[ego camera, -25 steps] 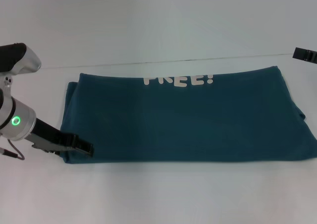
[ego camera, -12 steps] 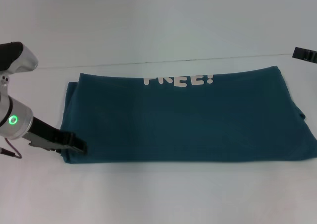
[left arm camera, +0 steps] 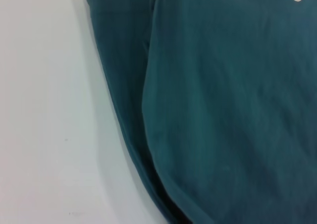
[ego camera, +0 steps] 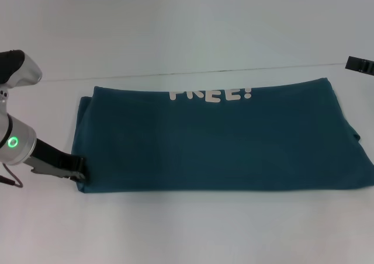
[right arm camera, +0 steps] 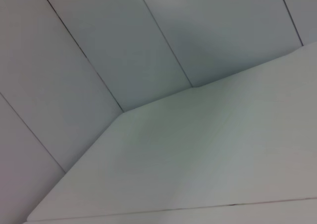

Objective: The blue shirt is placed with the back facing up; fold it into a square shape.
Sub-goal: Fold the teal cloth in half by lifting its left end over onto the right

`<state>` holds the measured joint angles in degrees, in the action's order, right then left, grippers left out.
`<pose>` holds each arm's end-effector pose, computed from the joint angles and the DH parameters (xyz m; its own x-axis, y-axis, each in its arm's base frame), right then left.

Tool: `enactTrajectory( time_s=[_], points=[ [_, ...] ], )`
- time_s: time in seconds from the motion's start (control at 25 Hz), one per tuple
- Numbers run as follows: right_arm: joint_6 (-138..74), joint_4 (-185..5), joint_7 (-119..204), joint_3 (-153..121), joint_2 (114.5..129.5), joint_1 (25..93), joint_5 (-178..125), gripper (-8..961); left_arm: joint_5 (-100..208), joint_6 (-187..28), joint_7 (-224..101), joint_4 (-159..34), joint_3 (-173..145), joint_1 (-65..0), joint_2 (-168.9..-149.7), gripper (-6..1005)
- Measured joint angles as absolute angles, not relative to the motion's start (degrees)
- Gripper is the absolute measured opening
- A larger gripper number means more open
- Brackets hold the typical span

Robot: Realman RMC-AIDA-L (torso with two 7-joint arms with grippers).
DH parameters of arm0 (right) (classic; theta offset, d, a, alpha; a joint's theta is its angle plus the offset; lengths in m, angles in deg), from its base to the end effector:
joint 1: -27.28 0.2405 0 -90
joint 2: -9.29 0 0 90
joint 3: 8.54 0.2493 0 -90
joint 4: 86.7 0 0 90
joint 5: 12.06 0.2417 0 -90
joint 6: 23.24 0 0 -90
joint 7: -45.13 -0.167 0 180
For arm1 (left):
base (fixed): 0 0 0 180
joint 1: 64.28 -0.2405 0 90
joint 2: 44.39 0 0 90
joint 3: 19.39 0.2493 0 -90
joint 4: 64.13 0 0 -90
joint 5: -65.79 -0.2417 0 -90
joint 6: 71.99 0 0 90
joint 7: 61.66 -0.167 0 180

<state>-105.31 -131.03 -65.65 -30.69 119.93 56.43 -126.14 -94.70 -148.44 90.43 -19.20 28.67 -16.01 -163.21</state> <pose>0.3253 0.4006 0.1345 0.3962 -0.5120 -0.7622 -0.8912 -0.4142 -0.1850 -0.2537 0.4395 -0.0103 0.3559 0.9306 0.0850 0.8449 -0.2816 -0.4548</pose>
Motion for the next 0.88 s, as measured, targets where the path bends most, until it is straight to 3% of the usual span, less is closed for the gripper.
enactTrajectory(
  time_s=[0.24,0.32,0.88],
  points=[
    [-105.31,-130.92,-65.63,-30.69,119.93,56.37,-126.14,904,-94.73,-148.45,90.39,-19.2,28.69,-16.05,-163.18,115],
    [-105.22,-130.86,-65.62,-30.69,119.95,56.37,-126.14,904,-94.76,-148.45,90.32,-19.2,28.68,-16.13,-163.13,1],
    [-104.51,-130.73,-65.43,-30.69,120.44,56.18,-126.14,904,-95.43,-147.98,90.35,-17.21,28.59,-18.18,-162.62,1]
  ],
)
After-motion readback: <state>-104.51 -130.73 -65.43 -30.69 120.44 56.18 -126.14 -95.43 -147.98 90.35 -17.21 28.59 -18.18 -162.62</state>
